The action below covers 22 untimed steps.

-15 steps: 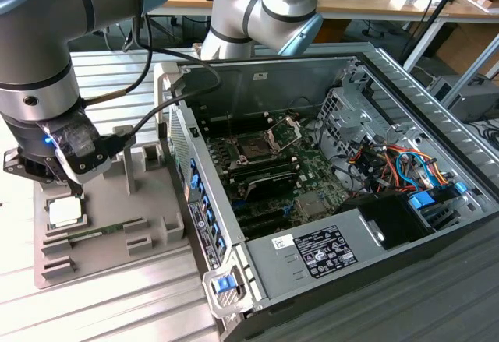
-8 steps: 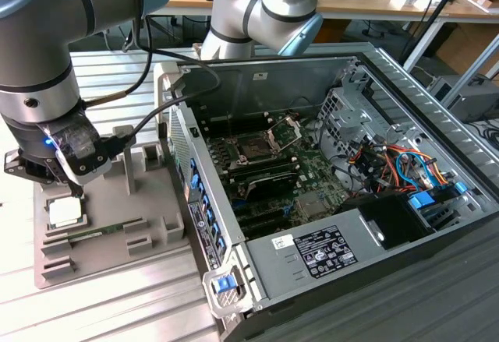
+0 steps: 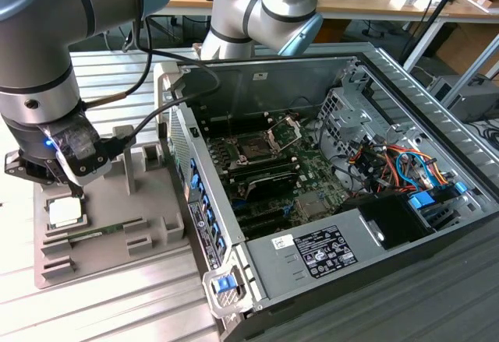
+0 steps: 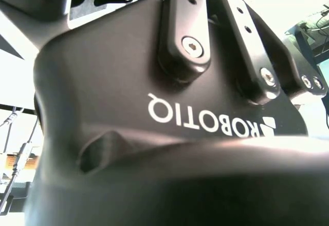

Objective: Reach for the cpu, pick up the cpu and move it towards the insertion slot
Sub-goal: 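Pick up the cpu and move it towards the insertion slot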

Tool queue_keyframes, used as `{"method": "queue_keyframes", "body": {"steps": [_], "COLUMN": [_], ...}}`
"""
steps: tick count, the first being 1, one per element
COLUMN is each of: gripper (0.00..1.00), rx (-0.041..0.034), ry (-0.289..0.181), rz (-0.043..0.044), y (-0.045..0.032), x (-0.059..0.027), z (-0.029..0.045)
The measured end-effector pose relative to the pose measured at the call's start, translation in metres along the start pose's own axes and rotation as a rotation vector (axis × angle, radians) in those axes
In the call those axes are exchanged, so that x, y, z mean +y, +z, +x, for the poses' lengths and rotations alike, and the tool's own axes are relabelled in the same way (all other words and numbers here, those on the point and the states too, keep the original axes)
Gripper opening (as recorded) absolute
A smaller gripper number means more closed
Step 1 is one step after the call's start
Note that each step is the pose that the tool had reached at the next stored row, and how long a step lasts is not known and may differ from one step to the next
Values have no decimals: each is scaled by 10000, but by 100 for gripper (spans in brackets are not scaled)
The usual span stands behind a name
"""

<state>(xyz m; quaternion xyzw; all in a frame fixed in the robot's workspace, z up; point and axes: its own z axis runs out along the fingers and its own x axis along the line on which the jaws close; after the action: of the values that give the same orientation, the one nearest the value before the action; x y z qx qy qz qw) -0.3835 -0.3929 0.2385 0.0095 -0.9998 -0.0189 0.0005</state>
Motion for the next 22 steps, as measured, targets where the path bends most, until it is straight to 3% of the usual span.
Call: {"method": "queue_keyframes", "body": {"steps": [22], "gripper": [10], "rx": [0], "ry": [0], "rz": [0], "y": [36], "x": [-1], "z": [1]}}
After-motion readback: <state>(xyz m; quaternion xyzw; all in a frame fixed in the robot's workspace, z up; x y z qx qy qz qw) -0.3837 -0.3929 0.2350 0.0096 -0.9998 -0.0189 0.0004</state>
